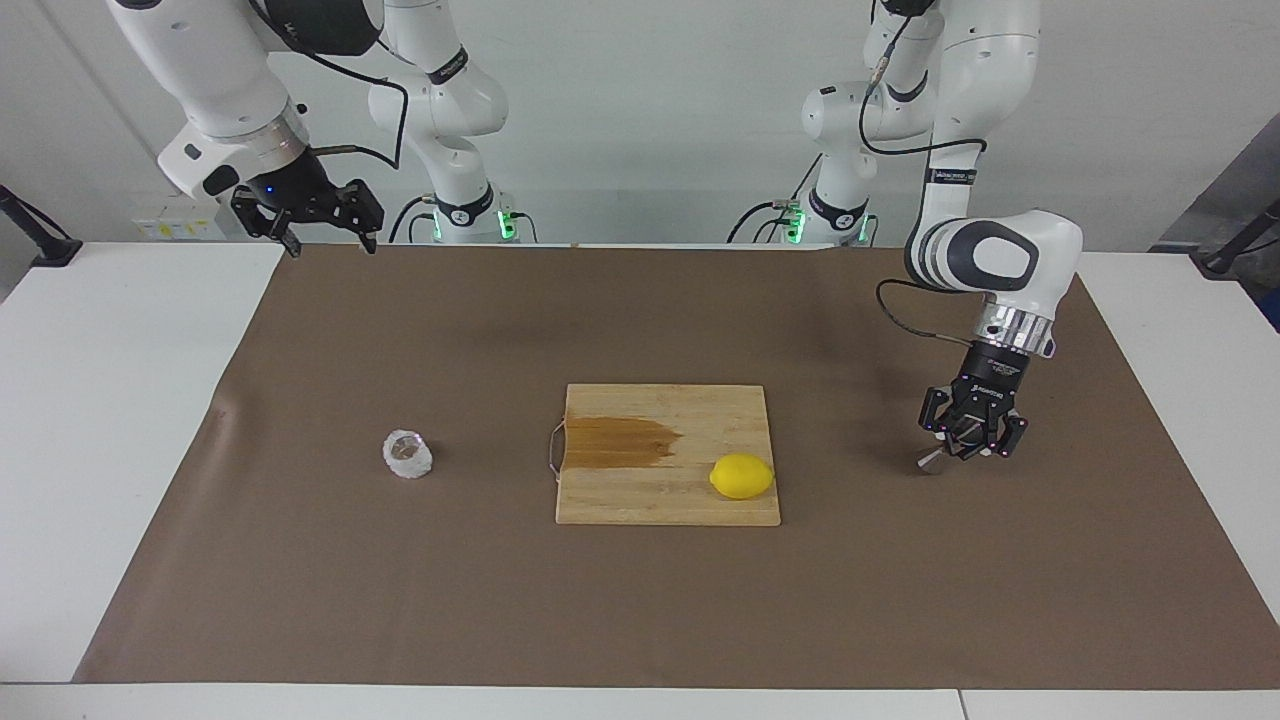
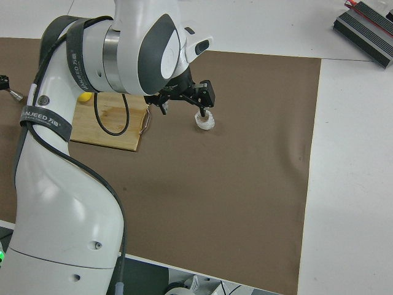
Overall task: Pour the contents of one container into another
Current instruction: 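Lift the metal cup with the left gripper and carry it toward the board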
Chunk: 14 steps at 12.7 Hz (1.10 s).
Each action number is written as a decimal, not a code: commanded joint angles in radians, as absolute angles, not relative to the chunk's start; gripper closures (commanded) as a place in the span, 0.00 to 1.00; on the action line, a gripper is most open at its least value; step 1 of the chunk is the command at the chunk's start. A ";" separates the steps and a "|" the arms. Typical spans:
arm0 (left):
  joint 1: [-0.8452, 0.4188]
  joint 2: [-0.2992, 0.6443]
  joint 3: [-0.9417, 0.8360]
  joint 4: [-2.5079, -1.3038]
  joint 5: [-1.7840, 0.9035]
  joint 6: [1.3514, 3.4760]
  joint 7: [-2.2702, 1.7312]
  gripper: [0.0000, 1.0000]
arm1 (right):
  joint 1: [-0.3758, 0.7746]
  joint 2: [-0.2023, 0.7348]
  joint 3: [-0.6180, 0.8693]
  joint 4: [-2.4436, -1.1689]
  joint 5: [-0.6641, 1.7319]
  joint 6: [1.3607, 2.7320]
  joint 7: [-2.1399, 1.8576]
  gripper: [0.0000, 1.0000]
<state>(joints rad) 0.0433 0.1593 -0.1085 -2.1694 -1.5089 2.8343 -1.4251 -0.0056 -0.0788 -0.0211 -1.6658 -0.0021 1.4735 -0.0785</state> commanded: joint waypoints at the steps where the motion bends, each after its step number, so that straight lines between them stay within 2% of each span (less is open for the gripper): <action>1: 0.029 0.161 -0.107 -2.148 -1.528 2.850 -1.411 0.87 | -0.014 -0.077 -0.018 -1.658 0.020 1.470 -0.066 0.00; 2: 0.028 0.157 -0.109 -2.145 -1.526 2.849 -1.411 1.00 | -0.014 -0.077 -0.018 -1.658 0.020 1.470 -0.066 0.00; 9: -0.009 0.140 -0.136 -2.126 -1.525 2.875 -1.439 1.00 | -0.014 -0.077 -0.018 -1.658 0.020 1.470 -0.066 0.00; 14: -0.015 0.138 -0.293 -2.048 -1.528 2.973 -1.483 1.00 | -0.014 -0.077 -0.018 -1.658 0.020 1.470 -0.066 0.00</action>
<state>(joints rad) 0.0006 0.1481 -0.2505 -2.0725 -1.5089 2.9222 -1.4654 -0.0056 -0.0788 -0.0211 -1.6658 -0.0021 1.4735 -0.0785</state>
